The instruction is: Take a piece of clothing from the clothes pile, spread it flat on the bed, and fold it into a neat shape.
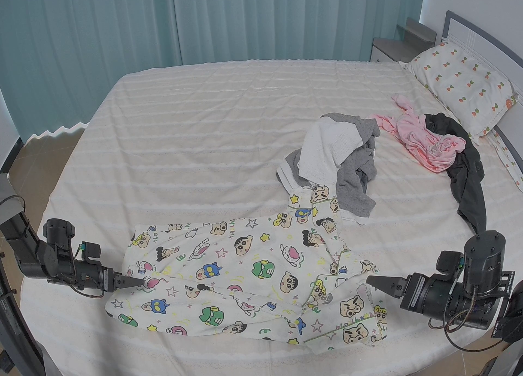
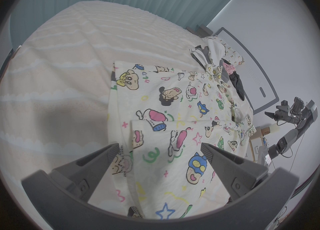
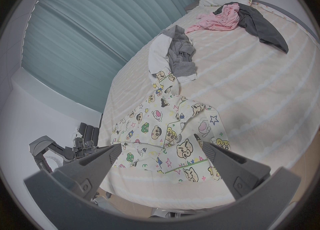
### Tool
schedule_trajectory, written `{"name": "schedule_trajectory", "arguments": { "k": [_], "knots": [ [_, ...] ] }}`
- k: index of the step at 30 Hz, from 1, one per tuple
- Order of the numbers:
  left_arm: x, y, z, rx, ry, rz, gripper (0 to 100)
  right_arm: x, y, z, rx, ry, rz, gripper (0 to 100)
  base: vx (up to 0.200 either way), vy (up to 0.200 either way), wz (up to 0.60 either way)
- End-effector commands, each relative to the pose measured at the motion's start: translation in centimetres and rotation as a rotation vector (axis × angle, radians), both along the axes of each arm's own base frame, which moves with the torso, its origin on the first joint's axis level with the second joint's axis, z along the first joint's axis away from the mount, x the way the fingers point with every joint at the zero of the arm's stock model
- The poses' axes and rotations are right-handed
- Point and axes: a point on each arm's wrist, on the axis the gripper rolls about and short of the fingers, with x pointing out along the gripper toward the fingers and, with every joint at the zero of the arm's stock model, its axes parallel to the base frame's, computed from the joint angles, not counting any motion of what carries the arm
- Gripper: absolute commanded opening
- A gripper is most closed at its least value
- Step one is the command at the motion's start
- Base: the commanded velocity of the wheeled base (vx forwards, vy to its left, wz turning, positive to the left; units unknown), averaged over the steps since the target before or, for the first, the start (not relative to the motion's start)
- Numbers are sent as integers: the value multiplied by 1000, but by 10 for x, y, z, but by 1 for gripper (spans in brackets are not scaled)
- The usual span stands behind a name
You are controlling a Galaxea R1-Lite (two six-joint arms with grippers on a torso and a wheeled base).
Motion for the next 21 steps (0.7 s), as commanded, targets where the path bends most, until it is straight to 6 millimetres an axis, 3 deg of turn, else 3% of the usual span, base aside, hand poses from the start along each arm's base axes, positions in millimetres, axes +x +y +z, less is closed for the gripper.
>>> {"name": "schedule_trajectory", "arguments": {
  "k": [1, 12, 13, 21],
  "knots": [
    [-3, 6, -3, -2, 11, 19, 100, 1, 1, -2, -5, 12, -1, 100, 0, 0, 0],
    [-12, 7, -9, 0, 30, 16, 100, 1, 0, -6, -14, 29, 6, 100, 0, 0, 0],
    [-12, 7, -10, -1, 33, 16, 0, 0, 0, -6, -13, 27, 7, 100, 0, 0, 0],
    [-17, 7, -14, -10, 57, 22, 0, 0, -1, -4, -9, 19, 7, 100, 0, 0, 0]
  ]
}}
